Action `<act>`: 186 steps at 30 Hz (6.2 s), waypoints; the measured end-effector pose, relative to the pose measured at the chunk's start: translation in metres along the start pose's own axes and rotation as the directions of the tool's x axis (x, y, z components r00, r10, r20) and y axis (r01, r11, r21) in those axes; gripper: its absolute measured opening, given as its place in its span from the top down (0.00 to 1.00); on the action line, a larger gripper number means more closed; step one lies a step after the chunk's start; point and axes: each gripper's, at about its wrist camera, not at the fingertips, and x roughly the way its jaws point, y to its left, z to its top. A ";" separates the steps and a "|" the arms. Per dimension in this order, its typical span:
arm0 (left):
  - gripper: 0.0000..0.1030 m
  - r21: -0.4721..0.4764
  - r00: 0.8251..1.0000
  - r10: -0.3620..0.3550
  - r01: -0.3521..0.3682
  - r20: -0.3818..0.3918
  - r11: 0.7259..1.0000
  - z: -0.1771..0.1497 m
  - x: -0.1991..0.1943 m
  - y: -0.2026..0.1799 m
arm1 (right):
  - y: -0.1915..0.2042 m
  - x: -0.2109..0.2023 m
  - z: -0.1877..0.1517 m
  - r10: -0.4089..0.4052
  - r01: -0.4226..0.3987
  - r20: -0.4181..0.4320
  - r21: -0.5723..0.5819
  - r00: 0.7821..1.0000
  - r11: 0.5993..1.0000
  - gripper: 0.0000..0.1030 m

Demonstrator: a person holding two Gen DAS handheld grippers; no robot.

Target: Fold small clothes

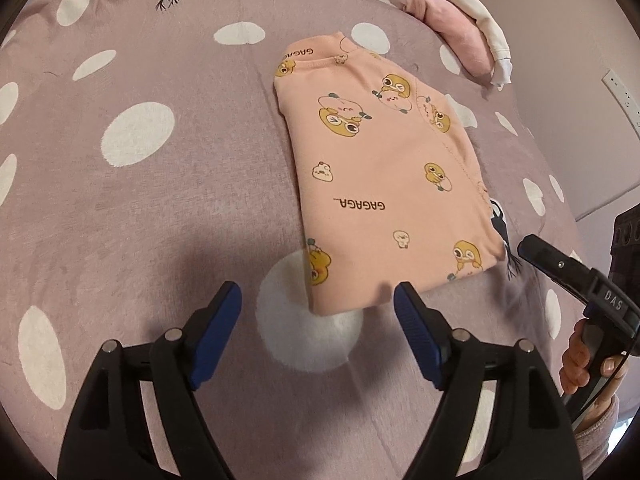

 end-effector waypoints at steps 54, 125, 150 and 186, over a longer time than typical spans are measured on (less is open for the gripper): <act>0.21 0.062 0.994 -0.106 0.106 0.005 0.992 0.051 0.047 -0.023 | -0.024 0.080 0.060 0.265 -0.252 -0.069 0.153 0.962 0.955 0.48; 0.67 0.139 0.996 -0.048 0.038 0.072 0.990 0.068 0.037 -0.038 | 0.042 0.075 0.072 0.126 -0.119 0.028 -0.176 0.992 0.977 0.77; 0.66 0.183 0.992 -0.086 0.069 0.091 0.981 0.027 0.000 -0.046 | 0.048 0.023 0.041 0.154 -0.141 0.069 -0.166 0.986 0.976 0.77; 0.66 0.094 0.984 -0.059 0.044 0.169 0.995 -0.067 -0.091 -0.010 | 0.124 -0.028 -0.028 0.203 -0.181 0.031 -0.332 0.979 0.926 0.77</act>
